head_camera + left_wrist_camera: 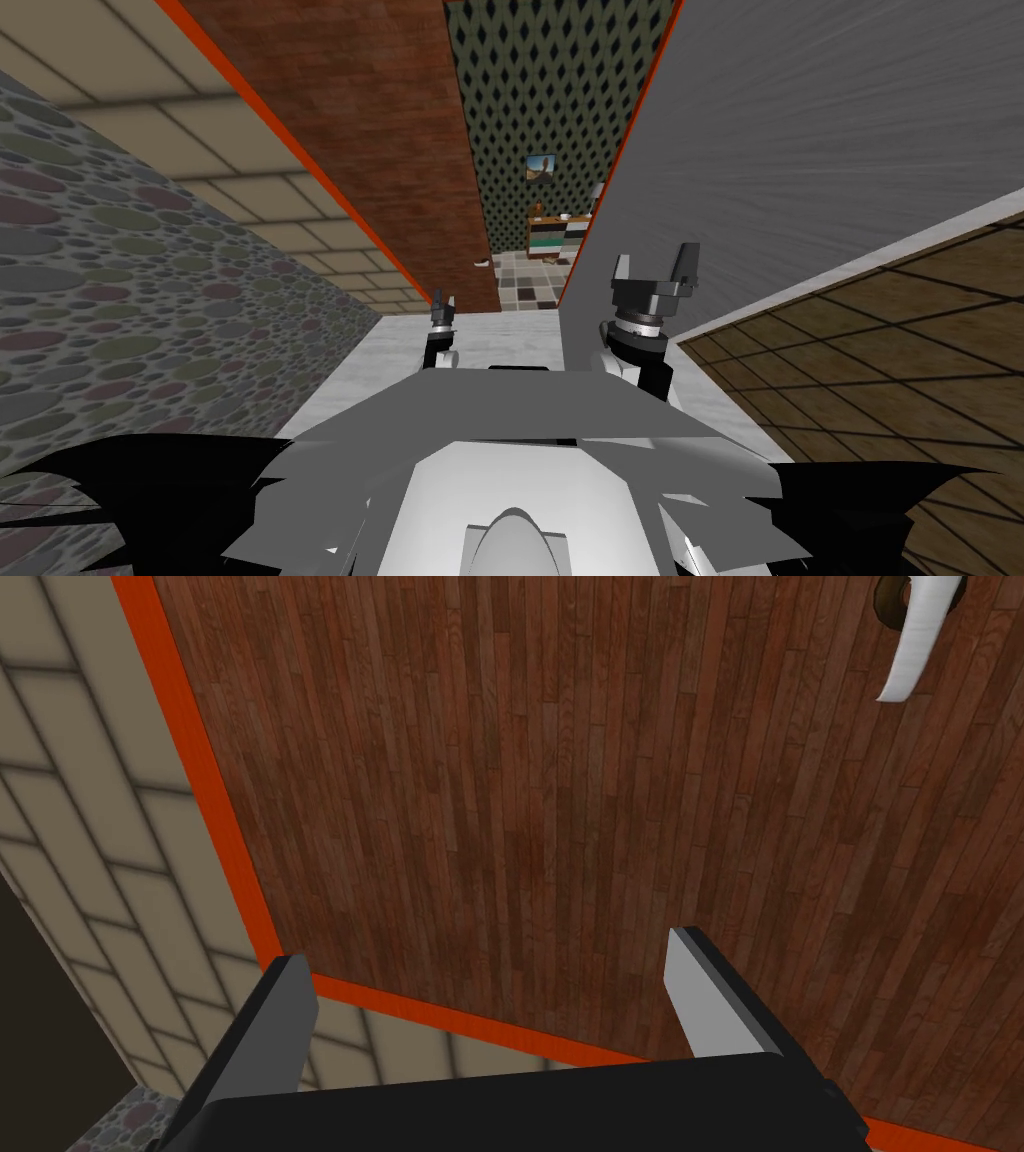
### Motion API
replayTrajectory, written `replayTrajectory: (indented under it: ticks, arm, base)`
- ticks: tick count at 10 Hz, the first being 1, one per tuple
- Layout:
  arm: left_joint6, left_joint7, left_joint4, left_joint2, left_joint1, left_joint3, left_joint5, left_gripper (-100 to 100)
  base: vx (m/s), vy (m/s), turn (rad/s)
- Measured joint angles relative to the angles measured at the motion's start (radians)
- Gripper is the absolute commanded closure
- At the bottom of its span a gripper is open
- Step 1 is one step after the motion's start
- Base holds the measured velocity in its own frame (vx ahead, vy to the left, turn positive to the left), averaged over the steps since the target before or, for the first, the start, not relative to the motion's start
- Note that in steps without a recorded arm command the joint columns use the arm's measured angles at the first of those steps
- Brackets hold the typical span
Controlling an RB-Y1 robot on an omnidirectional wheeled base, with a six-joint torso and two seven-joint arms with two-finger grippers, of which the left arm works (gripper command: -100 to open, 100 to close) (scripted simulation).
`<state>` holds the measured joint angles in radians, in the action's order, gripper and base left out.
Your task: Pull the door open
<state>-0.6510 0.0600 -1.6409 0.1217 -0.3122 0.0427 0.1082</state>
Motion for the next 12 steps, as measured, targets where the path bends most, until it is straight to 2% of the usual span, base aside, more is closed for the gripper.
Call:
replayTrajectory:
  ticks: [12]
  arm:
    - [-0.043, 0.028, 0.258, 0.036, 0.063, 0.023, 0.001, -100]
  base:
    - [0.098, 0.007, -0.045]
